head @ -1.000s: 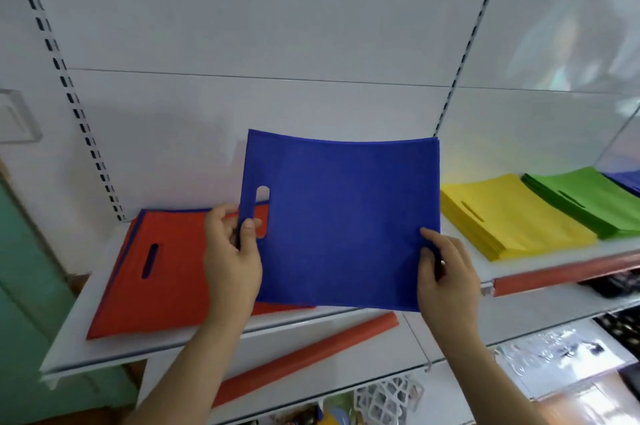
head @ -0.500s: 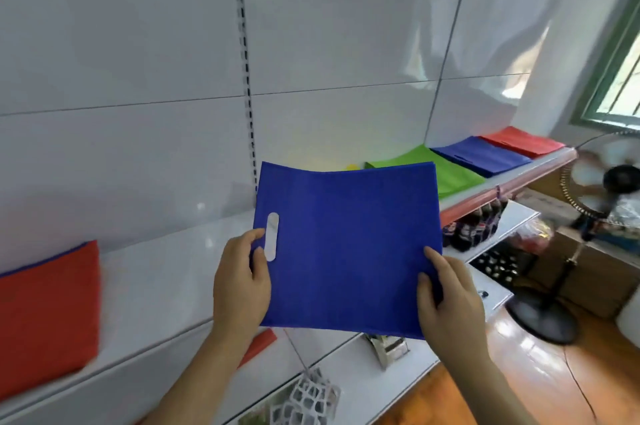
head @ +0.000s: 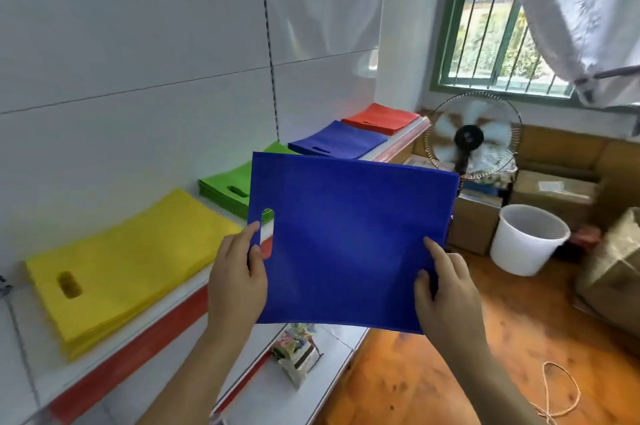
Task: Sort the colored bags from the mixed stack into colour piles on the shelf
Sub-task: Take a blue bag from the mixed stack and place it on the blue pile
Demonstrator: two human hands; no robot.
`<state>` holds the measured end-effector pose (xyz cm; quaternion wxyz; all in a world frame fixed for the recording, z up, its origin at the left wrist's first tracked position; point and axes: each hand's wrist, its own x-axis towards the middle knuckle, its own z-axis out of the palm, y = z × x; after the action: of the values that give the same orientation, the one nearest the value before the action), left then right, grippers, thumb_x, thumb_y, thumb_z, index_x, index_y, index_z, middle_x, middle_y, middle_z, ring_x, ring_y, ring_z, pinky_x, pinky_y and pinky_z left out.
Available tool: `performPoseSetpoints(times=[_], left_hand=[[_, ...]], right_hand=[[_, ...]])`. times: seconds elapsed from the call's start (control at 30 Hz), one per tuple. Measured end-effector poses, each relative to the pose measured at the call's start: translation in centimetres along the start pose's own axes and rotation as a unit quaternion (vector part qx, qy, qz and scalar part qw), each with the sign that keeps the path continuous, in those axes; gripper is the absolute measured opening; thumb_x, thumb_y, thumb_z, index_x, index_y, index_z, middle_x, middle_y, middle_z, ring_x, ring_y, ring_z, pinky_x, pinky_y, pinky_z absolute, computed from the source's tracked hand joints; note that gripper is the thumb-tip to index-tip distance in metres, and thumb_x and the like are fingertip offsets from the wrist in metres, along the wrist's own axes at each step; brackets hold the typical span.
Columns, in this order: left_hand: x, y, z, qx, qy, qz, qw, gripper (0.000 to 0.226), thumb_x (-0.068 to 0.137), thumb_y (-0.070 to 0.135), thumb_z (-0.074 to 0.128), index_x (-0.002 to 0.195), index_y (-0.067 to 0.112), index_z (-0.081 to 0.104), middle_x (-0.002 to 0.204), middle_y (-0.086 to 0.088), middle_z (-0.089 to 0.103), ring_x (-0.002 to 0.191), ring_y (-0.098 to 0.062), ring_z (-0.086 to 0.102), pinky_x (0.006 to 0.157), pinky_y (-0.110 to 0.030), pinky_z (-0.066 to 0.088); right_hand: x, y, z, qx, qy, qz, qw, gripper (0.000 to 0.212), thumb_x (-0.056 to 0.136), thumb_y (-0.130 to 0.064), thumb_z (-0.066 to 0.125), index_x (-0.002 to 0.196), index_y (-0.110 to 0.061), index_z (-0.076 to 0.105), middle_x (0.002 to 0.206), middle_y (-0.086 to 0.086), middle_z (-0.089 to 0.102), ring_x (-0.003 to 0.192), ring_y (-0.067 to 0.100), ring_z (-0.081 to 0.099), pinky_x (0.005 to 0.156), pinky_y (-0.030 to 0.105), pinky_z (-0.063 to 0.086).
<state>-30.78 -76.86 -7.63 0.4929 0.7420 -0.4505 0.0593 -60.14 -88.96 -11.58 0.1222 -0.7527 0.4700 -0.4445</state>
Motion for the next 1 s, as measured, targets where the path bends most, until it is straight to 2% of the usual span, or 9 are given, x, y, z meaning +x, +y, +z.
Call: performPoseSetpoints(times=[0.17,0.27,0.33,0.4,0.5,0.6,0.67,0.83,1.0], left_hand=[[5.3,1.4,9.8,-0.039,-0.032,-0.006,0.999,0.041,0.107,0.012,0.051,0.147,0.02,0.057,0.129,0.005,0.059,0.105,-0.002,0.051,0.076,-0.001,0.039],[8.8,2.7,14.8,-0.066,-0.051,-0.011,0.996,0.041,0.108,0.014,0.05,0.148,0.021,0.056,0.125,0.002,0.059,0.102,-0.01,0.057,0.072,-0.009,0.04],[11.2,3.2,17.9,-0.067,-0.064,-0.002,0.996,0.041,0.108,0.015,0.05,0.148,0.019,0.056,0.124,0.0,0.06,0.103,-0.014,0.058,0.077,-0.019,0.043],[13.3,3.8,20.7,-0.062,-0.07,0.0,0.996,0.04,0.108,0.015,0.05,0.147,0.018,0.057,0.122,0.001,0.06,0.102,-0.016,0.058,0.077,-0.021,0.043],[15.9,4.4,24.5,-0.061,-0.069,0.006,0.996,0.039,0.106,0.012,0.053,0.145,0.016,0.059,0.117,0.006,0.059,0.096,-0.006,0.054,0.074,-0.01,0.037],[18.7,4.3,28.0,-0.048,-0.064,-0.001,0.997,0.04,0.105,0.009,0.054,0.144,0.015,0.06,0.116,0.004,0.06,0.094,-0.007,0.053,0.076,-0.02,0.041],[20.3,4.5,30.5,-0.037,-0.054,-0.01,0.998,0.04,0.105,0.009,0.054,0.144,0.015,0.059,0.115,0.004,0.061,0.094,-0.011,0.056,0.076,-0.024,0.043],[23.4,6.0,36.3,0.001,-0.022,-0.058,0.998,0.041,0.106,0.012,0.052,0.146,0.017,0.057,0.111,0.006,0.058,0.087,-0.004,0.054,0.069,-0.018,0.04],[26.3,7.1,39.6,0.047,0.032,-0.086,0.995,0.041,0.106,0.013,0.052,0.147,0.015,0.056,0.124,0.001,0.06,0.102,-0.017,0.058,0.083,-0.032,0.046]], right_hand=[[6.5,5.4,-0.3,-0.043,0.002,0.032,0.999,0.054,0.104,-0.014,0.056,0.156,-0.018,0.044,0.112,-0.008,0.052,0.09,0.01,0.057,0.071,0.033,0.056],[10.6,8.0,-0.3,-0.083,-0.004,0.043,0.996,0.056,0.103,-0.015,0.056,0.157,-0.018,0.043,0.112,-0.01,0.05,0.088,0.011,0.055,0.069,0.03,0.053],[13.3,10.0,0.2,-0.104,-0.009,0.052,0.993,0.057,0.102,-0.013,0.056,0.158,-0.016,0.042,0.114,-0.007,0.051,0.089,0.013,0.056,0.07,0.029,0.052],[15.6,11.8,1.0,-0.113,-0.018,0.076,0.99,0.059,0.101,-0.011,0.054,0.159,-0.015,0.04,0.119,-0.005,0.051,0.093,0.017,0.056,0.073,0.035,0.056],[19.0,14.4,2.2,-0.111,-0.025,0.085,0.99,0.064,0.098,-0.009,0.056,0.159,-0.015,0.039,0.121,-0.004,0.05,0.096,0.019,0.057,0.075,0.039,0.058],[23.2,17.5,3.7,-0.104,-0.033,0.085,0.99,0.065,0.094,-0.009,0.058,0.157,-0.014,0.042,0.121,-0.002,0.05,0.097,0.025,0.059,0.076,0.044,0.059],[26.2,19.7,4.9,-0.095,-0.036,0.068,0.992,0.065,0.093,-0.007,0.06,0.156,-0.013,0.043,0.117,-0.002,0.05,0.096,0.024,0.059,0.076,0.046,0.059],[34.3,24.7,7.2,-0.061,-0.062,0.016,0.996,0.064,0.094,-0.006,0.061,0.156,-0.012,0.044,0.121,0.001,0.052,0.101,0.027,0.061,0.081,0.048,0.059],[42.9,27.3,9.7,-0.041,-0.103,-0.035,0.993,0.063,0.097,-0.008,0.058,0.158,-0.011,0.043,0.131,0.005,0.051,0.108,0.03,0.059,0.085,0.047,0.056]])
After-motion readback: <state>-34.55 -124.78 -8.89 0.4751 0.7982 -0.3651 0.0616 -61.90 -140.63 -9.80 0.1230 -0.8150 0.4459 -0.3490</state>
